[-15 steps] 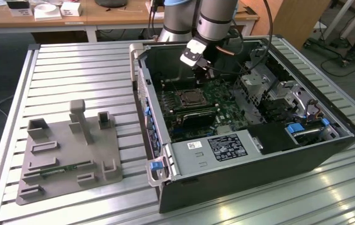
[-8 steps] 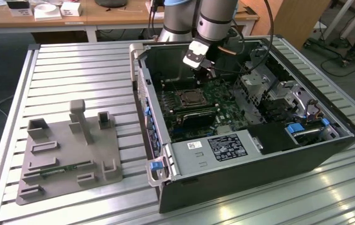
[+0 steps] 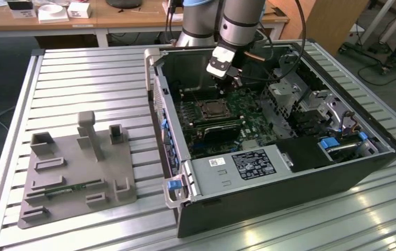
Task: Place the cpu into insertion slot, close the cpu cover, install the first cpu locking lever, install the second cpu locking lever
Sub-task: 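Install the first cpu locking lever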
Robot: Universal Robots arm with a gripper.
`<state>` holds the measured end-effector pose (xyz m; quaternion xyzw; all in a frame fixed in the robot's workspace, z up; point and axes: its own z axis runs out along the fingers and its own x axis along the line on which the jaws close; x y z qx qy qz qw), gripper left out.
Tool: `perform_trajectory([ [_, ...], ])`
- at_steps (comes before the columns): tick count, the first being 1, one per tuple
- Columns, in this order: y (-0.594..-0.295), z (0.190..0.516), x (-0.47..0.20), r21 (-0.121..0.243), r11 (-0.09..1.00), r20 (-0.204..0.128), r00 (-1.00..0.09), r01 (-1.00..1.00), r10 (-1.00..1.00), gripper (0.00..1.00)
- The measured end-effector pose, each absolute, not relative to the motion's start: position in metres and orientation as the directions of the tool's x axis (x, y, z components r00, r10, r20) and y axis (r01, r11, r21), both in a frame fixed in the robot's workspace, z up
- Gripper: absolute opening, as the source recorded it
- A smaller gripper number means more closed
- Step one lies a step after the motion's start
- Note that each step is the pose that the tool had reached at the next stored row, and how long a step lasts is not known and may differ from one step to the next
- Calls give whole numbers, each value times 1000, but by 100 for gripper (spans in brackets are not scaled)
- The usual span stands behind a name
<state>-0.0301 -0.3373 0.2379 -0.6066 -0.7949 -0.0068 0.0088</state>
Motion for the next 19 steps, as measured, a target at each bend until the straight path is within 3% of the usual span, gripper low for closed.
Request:
perform_trajectory([
  [11, -337, 238, -30, 0, 268, 22, -268, 963, 963, 10],
  [19, -337, 238, -30, 0, 335, 22, -335, 942, 942, 10],
])
